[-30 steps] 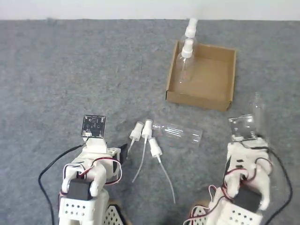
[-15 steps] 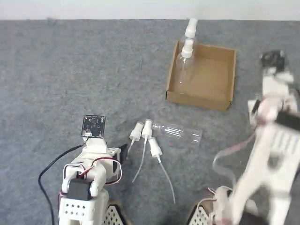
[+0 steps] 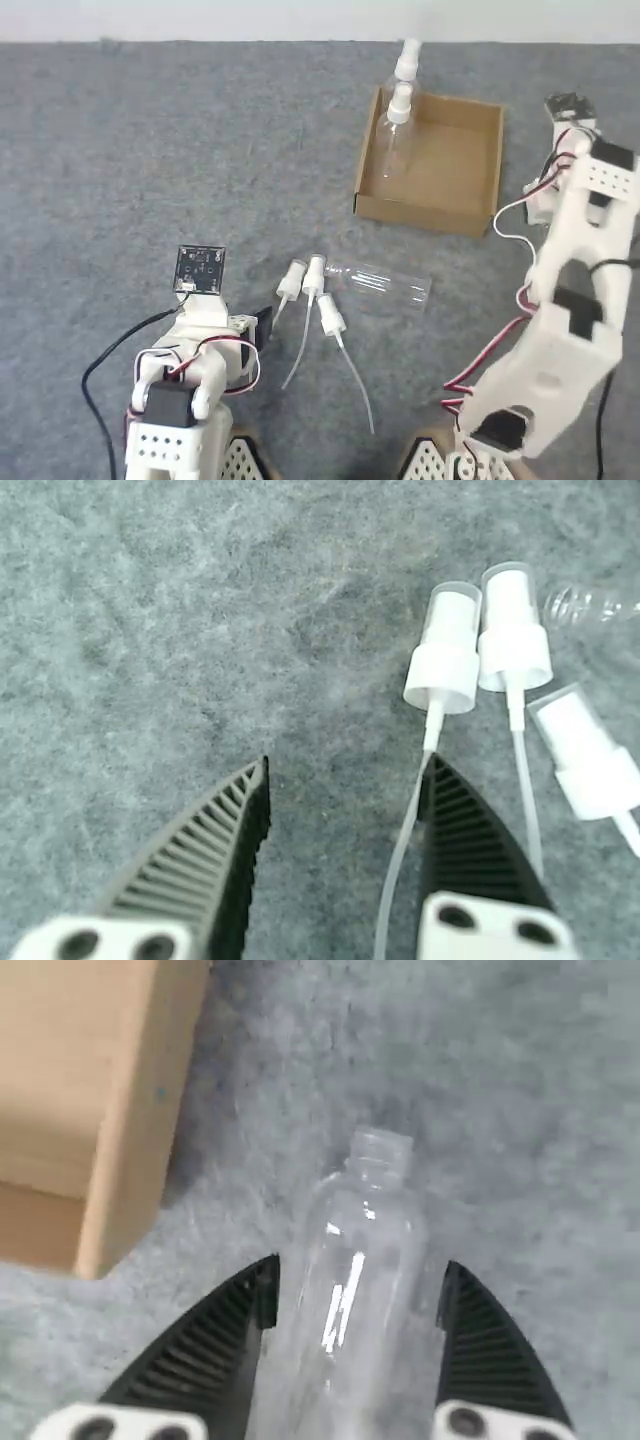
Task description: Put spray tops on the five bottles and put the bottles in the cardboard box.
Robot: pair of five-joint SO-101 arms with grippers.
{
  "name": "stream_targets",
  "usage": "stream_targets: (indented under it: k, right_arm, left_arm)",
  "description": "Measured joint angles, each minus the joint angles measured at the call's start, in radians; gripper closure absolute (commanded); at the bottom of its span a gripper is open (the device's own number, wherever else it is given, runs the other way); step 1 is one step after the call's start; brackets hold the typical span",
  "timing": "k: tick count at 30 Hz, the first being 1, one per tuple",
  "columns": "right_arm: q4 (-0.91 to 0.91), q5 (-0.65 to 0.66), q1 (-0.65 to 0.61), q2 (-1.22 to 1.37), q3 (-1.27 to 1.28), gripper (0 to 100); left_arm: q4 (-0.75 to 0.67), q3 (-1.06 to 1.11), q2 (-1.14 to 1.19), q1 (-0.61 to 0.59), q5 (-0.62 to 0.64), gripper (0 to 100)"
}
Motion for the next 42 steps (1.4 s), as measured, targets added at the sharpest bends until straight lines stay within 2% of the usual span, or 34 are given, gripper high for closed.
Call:
stream_targets:
  k: [4, 11, 15, 18, 20, 22, 25, 30, 33, 37, 42]
  right_arm:
    - [0.000, 0.000, 0.002, 0.080, -0.011, 79.8]
    - [-0.005, 0.000, 0.021, 0.126, -0.026, 99.8]
    - [-0.008, 0.000, 0.029, 0.132, -0.034, 99.4]
    - [-0.005, 0.000, 0.029, 0.132, -0.043, 99.2]
    - [0.000, 0.000, 0.029, 0.133, -0.057, 99.2]
    - [0.000, 0.000, 0.029, 0.135, -0.075, 99.2]
    - [0.000, 0.000, 0.029, 0.135, -0.092, 99.2]
    - [0.000, 0.000, 0.029, 0.135, -0.092, 99.2]
    - [0.000, 0.000, 0.029, 0.135, -0.092, 99.2]
    - [0.000, 0.000, 0.029, 0.135, -0.092, 99.2]
    - [0.035, 0.000, 0.029, 0.135, -0.092, 99.2]
  left_arm:
    - [0.000, 0.000, 0.000, 0.000, 0.000, 78]
    - [0.000, 0.000, 0.000, 0.000, 0.000, 78]
    - [0.000, 0.000, 0.000, 0.000, 0.000, 78]
    - [-0.083, 0.000, 0.000, -0.003, -0.012, 78]
    - [-0.172, 0.000, 0.000, -0.046, -0.104, 78]
    - [-0.252, -0.006, 0.000, -0.086, -0.259, 78]
    - [-0.284, -0.078, 0.000, -0.127, -0.459, 78]
    - [-0.267, -0.305, 0.006, -0.137, -0.509, 78]
    - [-0.236, -0.439, 0.143, -0.132, -0.509, 78]
    - [-0.186, -0.585, 0.443, -0.038, -0.508, 80]
    - [-0.169, -0.741, 0.884, 0.077, -0.420, 80]
